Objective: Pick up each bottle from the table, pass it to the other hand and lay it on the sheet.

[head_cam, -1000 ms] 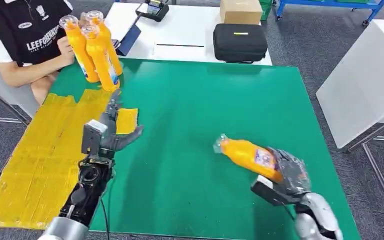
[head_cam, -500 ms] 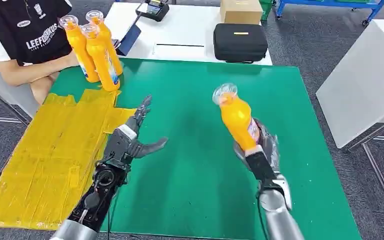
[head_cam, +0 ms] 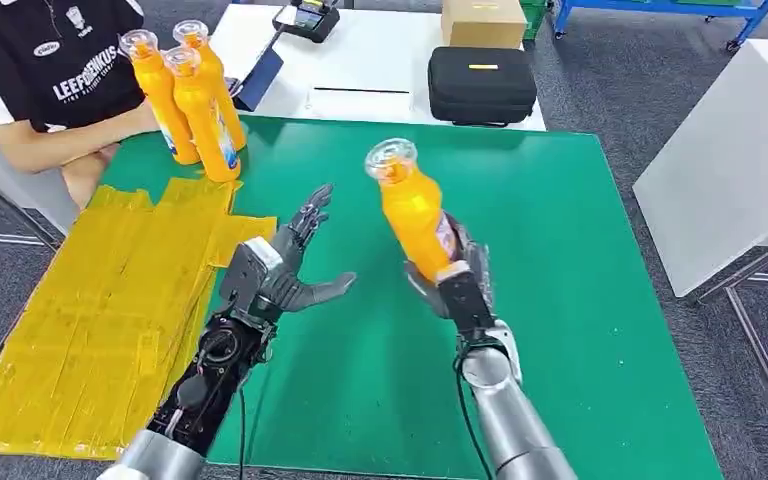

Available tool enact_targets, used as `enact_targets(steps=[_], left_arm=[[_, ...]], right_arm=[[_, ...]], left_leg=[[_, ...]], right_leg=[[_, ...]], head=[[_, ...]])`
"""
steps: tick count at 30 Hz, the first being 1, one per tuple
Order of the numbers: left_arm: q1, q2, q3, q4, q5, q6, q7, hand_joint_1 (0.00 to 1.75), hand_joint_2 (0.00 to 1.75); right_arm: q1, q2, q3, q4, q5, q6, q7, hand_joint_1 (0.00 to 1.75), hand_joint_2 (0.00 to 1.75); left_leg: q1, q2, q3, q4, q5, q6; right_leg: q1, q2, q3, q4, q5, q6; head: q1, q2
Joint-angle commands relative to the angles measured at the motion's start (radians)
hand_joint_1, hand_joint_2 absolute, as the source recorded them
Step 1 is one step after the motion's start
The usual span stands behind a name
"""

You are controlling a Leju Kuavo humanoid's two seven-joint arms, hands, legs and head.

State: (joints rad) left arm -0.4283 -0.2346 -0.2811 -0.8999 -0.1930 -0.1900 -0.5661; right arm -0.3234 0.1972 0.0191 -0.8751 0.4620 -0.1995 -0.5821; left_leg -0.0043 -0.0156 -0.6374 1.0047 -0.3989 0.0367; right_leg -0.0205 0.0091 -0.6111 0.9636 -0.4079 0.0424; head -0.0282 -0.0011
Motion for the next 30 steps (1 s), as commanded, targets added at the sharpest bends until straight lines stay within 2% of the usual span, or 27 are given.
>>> enact_targets(steps=[1, 7, 8, 10, 13, 18, 25, 30], left_arm=[[-0.065, 0.012, -0.004, 0.1, 0.055, -0.046, 0.015, 0.0, 1.75], [-0.108, 0.0, 0.025, 0.169, 0.162, -0.107, 0.063, 0.0, 1.75], [-0.112, -0.001, 0.032, 0.178, 0.179, -0.119, 0.069, 0.0, 1.75], [-0.119, -0.004, 0.038, 0.197, 0.2, -0.117, 0.079, 0.0, 1.75], [-0.126, -0.003, 0.042, 0.227, 0.228, -0.121, 0.092, 0.0, 1.75], [-0.14, -0.01, 0.029, 0.282, 0.306, -0.21, 0.12, 0.0, 1.75], [-0.155, -0.027, 0.029, 0.304, 0.337, -0.201, 0.125, 0.0, 1.75], [-0.149, -0.029, 0.048, 0.295, 0.364, -0.168, 0.124, 0.03, 1.75]], right_arm=[[-0.092, 0.013, 0.063, 0.162, -0.012, 0.013, -0.01, 1.75, 1.75], [-0.151, 0.059, 0.14, 0.3, -0.001, -0.003, -0.015, 1.75, 1.75], [-0.155, 0.063, 0.148, 0.313, -0.003, -0.004, -0.017, 1.75, 1.75], [-0.153, 0.073, 0.167, 0.327, -0.001, -0.005, -0.019, 1.75, 1.75], [-0.151, 0.088, 0.209, 0.328, 0.017, 0.001, -0.019, 1.75, 1.75], [-0.165, 0.11, 0.274, 0.367, 0.027, -0.015, -0.015, 1.75, 1.75], [-0.168, 0.146, 0.344, 0.383, 0.063, -0.011, -0.005, 1.75, 1.75], [-0.166, 0.143, 0.358, 0.394, 0.056, -0.015, 0.001, 1.75, 1.75]], left_leg=[[0.0, 0.003, 0.006, 0.0, -0.003, -0.002], [0.0, 0.003, 0.003, 0.0, -0.002, -0.002], [0.001, 0.005, 0.008, 0.001, -0.004, -0.003], [0.001, 0.003, 0.004, 0.0, -0.002, -0.002], [0.001, 0.004, 0.008, 0.0, -0.004, -0.003], [0.001, 0.003, 0.004, 0.0, -0.002, -0.002], [0.001, 0.003, 0.007, 0.001, -0.004, -0.003], [0.001, 0.001, 0.004, 0.0, -0.002, -0.002]], right_leg=[[0.001, 0.001, 0.005, 0.0, -0.002, -0.002], [0.001, 0.002, 0.003, 0.0, -0.001, -0.002], [0.001, 0.003, 0.006, 0.001, -0.002, -0.003], [0.001, 0.001, 0.004, 0.0, -0.001, -0.002], [0.001, 0.002, 0.007, 0.0, -0.003, -0.003], [0.001, 0.002, 0.003, 0.0, -0.001, -0.002], [0.001, 0.001, 0.007, 0.001, -0.003, -0.003], [0.001, 0.0, 0.003, 0.0, -0.002, -0.002]], head=[[0.0, 0.0], [0.0, 0.0], [0.0, 0.0], [0.0, 0.0], [0.0, 0.0], [0.0, 0.0], [0.0, 0.0], [0.0, 0.0]])
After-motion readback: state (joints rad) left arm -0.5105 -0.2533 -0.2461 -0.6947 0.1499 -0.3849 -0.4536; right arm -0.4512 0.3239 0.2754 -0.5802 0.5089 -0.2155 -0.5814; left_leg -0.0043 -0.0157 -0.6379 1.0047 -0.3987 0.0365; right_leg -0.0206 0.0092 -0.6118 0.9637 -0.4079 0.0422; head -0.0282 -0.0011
